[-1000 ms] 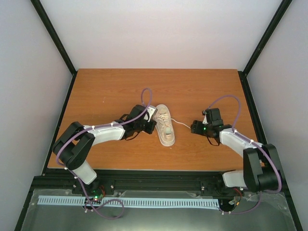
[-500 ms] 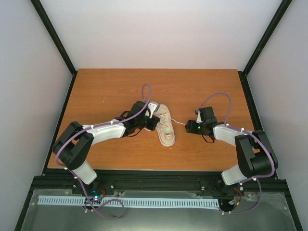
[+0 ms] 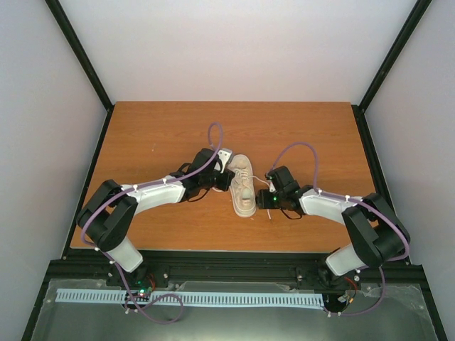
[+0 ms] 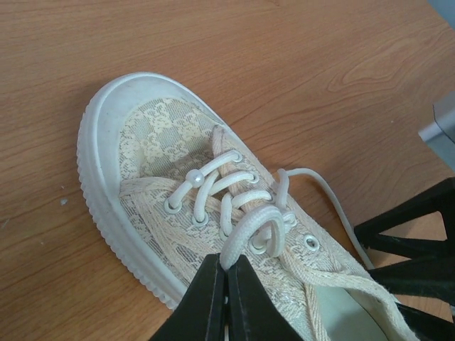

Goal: Tie the shoes

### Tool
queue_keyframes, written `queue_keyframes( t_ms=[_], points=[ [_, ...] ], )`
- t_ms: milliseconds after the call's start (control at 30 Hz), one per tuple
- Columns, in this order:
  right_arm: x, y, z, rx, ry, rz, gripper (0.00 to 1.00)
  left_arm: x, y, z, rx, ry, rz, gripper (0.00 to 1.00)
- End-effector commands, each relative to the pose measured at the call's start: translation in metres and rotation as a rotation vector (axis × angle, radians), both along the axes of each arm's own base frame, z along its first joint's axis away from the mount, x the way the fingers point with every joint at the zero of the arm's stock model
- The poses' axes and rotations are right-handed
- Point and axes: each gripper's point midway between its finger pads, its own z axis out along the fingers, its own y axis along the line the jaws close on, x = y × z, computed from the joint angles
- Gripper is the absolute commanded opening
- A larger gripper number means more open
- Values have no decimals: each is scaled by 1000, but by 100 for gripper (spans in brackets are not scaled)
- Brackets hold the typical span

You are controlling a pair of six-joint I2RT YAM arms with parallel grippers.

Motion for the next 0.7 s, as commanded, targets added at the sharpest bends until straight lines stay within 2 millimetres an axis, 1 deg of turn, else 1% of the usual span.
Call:
queue_keyframes(
  t_ms=[0,67,133,300,433,533,667],
  points=[
    [-11,-24,-7,-139,20,-76,60,3,-1,16,-27,-26,4,1],
    [-7,-25,-1,-156,-1,-64,60,3,-2,14,-26,-20,1,1],
    [-6,-16,4,-124,-9,-23,61,3,-2,14,-25,-18,-2,1],
    [-12,8,6,-47,4,45,62,2,-4,17,-33,-21,-12,1],
    [-13,17,9,-50,3,59,62,1,-7,15,-41,-9,-25,1],
    [-11,14,14,-86,-19,52,62,-2,-9,16,-53,-1,-41,1],
    [-5,-8,14,-179,-38,-36,62,-4,-11,17,-58,-4,-56,1]
  ],
)
